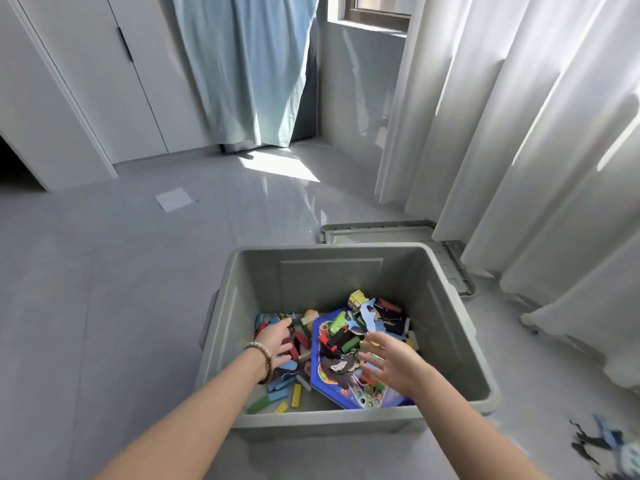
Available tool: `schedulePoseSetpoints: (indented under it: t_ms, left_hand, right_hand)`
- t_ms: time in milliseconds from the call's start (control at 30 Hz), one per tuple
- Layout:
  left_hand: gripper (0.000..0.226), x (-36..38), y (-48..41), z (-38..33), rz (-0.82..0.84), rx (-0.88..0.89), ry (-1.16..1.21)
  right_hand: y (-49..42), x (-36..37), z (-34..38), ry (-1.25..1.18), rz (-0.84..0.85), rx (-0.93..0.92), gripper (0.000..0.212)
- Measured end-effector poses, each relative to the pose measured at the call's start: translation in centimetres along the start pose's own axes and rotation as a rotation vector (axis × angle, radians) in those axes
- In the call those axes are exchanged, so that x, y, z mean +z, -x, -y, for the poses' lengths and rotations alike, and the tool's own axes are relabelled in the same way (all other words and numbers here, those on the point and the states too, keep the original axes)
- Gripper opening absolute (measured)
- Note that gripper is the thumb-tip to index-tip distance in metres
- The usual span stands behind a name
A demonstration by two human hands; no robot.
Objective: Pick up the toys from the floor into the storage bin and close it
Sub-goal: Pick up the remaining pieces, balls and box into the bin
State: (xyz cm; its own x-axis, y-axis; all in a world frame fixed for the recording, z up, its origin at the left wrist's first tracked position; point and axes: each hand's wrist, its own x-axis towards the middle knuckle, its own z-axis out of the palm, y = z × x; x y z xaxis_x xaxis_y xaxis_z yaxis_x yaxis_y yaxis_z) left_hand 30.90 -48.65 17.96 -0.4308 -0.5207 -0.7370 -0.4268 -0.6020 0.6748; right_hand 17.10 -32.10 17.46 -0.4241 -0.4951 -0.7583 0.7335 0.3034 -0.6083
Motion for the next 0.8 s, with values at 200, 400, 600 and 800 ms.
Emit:
schedulePoseSetpoints:
  t_ms: [200,400,600,800]
  left_hand:
    - [0.019,7.0,4.1,-2.2,0.106,0.221,-0.222]
    - [0.012,19.6,10.3,0.2,0.366,0.496,-0.496]
    - [0.018,30.4,13.0,9.9,0.601,0.537,-0.827]
    - [0.034,35.3,11.0,20.3,0.705,0.479,-1.174]
  right_hand:
    - [6.5,-7.6,3.8,-0.039,-0.054,-0.171,0.031]
    - [15.3,-20.8,2.5,-0.06,-0.284,-0.317,0.024]
    - [21.2,-34.2,-7.0,0.231,-0.501,-0.178,0.036]
    - [22.1,-42.2,-18.0,0.251,-0.557,-0.022,0.035]
